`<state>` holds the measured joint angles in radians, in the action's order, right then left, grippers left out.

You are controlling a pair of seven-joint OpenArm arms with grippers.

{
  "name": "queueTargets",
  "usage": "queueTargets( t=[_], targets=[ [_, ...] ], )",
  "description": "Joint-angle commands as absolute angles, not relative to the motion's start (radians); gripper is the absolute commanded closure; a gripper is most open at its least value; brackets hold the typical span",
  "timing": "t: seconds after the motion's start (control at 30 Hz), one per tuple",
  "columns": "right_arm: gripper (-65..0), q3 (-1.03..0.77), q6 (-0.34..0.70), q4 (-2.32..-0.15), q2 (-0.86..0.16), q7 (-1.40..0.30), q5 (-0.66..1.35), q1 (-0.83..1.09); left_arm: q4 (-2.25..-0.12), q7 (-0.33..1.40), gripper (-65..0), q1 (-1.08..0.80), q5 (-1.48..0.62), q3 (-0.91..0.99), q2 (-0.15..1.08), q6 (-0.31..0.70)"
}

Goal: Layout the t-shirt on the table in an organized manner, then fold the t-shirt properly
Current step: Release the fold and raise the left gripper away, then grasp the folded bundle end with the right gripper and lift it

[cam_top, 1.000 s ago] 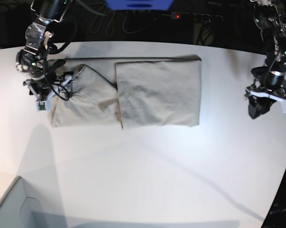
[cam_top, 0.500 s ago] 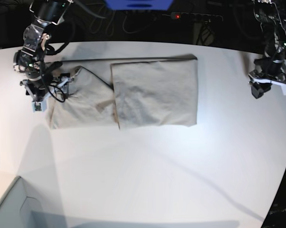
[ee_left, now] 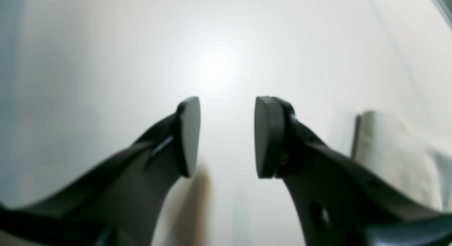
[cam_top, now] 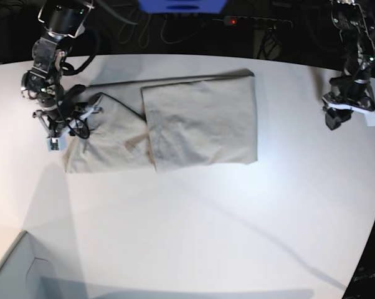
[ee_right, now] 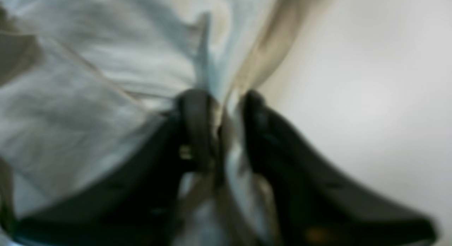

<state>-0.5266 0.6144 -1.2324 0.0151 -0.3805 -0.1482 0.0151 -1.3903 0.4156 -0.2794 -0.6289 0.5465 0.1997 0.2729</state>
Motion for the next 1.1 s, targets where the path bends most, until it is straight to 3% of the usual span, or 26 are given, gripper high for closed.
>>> queueTargets(
  t=[0.0, 0.03, 0.23, 0.5, 0.87, 1.07],
  targets=[
    [-4.7, -0.527, 0.656, -1.236, 0.016, -0.429, -0.177, 0.024, -1.403, 0.398, -24.5, -0.272, -0.638, 0.529, 0.208, 0.282],
    [0.0, -0.527, 0.668, -1.236, 0.018, -0.429, -0.177, 0.024, -1.403, 0.397, -24.5, -0.263, -0.636, 0.507, 0.208, 0.282],
    [0.0, -0.533, 0.698, -1.264, 0.021, -0.426, -0.177, 0.027, -1.322, 0.401, -24.5, -0.186, -0.636, 0.415, 0.186, 0.274],
    [0.0, -0.513, 0.698, -1.544, 0.11, -0.424, -0.176, 0.099, -1.213, 0.401, -24.5, -0.119, -0.636, 0.378, 0.176, 0.277],
    [0.0, -0.245, 0.698, -1.799, 0.15, -0.429, -0.177, 0.24, -1.213, 0.401, -24.5, -0.093, -0.636, 0.346, 0.176, 0.275],
    [0.0, -0.073, 0.698, -1.83, 0.15, -0.43, -0.18, 0.265, -1.213, 0.403, -24.5, -0.093, -0.636, 0.344, 0.176, 0.275]
  ],
)
